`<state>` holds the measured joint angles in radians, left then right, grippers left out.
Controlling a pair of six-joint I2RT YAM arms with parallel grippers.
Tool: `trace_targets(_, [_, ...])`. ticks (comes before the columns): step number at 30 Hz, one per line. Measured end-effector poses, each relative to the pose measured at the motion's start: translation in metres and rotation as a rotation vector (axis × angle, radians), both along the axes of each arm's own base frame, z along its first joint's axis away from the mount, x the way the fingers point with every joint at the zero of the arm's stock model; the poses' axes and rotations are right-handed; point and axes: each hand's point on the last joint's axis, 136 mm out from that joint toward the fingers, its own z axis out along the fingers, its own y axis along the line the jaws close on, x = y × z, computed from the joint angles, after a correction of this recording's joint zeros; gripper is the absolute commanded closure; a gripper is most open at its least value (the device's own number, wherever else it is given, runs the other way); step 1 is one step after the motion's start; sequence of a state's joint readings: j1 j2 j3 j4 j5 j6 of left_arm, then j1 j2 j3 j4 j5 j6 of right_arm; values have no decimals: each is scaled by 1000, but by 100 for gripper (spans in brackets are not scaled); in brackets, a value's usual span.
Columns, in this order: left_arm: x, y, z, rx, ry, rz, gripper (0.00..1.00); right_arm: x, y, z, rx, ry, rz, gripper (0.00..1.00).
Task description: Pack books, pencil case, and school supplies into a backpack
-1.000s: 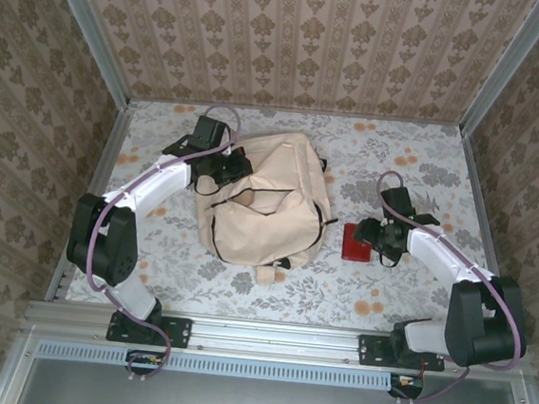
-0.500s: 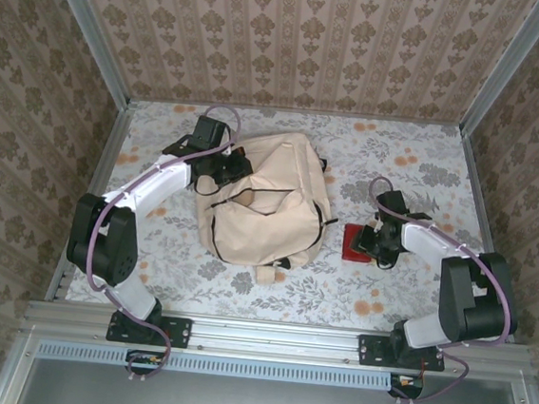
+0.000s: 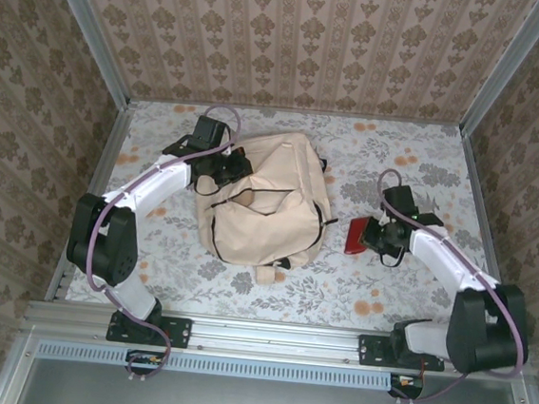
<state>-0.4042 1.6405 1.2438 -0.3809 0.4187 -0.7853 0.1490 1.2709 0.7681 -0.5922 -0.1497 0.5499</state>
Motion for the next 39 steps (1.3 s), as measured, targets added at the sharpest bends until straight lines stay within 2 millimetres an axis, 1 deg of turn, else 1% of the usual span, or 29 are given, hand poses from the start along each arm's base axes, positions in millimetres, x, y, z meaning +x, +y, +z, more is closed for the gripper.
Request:
trace_targets(1, [0, 0, 0, 0, 0, 0, 100, 2, 0, 10, 6, -32, -3, 94])
trace_targets(4, [0, 0, 0, 0, 0, 0, 100, 5, 3, 35, 30, -109, -3, 98])
trace_targets(6, [0, 0, 0, 0, 0, 0, 100, 6, 9, 50, 71, -150, 11, 99])
trace_targets(9, [0, 0, 0, 0, 0, 0, 100, 5, 26, 69, 167, -196, 46, 99])
trace_targets(12, [0, 0, 0, -1, 0, 0, 100, 4, 58, 86, 283, -234, 124, 98])
trace_targets(16, [0, 0, 0, -2, 0, -1, 100, -4, 121, 107, 420, -247, 291, 98])
trace_targets(17, [0, -1, 0, -2, 0, -2, 100, -5, 139, 111, 451, -242, 335, 98])
trace_targets(18, [0, -1, 1, -3, 0, -3, 100, -6, 152, 113, 476, -236, 362, 98])
trace_targets(20, [-1, -1, 1, -4, 0, -5, 100, -8, 181, 111, 518, -206, 417, 98])
trace_targets(23, [-1, -2, 1, -5, -1, -7, 100, -3, 205, 99, 535, -146, 434, 99])
trace_targets(25, [-1, -3, 1, -5, -1, -9, 100, 4, 214, 88, 537, -108, 426, 98])
trace_targets(28, [-2, -4, 2, -7, -2, -11, 100, 14, 222, 71, 536, -59, 402, 98])
trace_targets(31, [-3, -4, 7, -12, -11, -13, 100, 20, 226, 56, 532, -20, 379, 98])
trace_targets(33, [-4, -4, 10, -18, -15, -16, 100, 26, 230, 53, 534, -11, 369, 98])
trace_targets(37, [-4, -4, 11, -20, -17, -17, 100, 43, 239, 54, 546, -9, 340, 98])
trace_targets(39, [-4, -4, 12, -21, -19, -18, 100, 51, 236, 51, 537, -16, 311, 98])
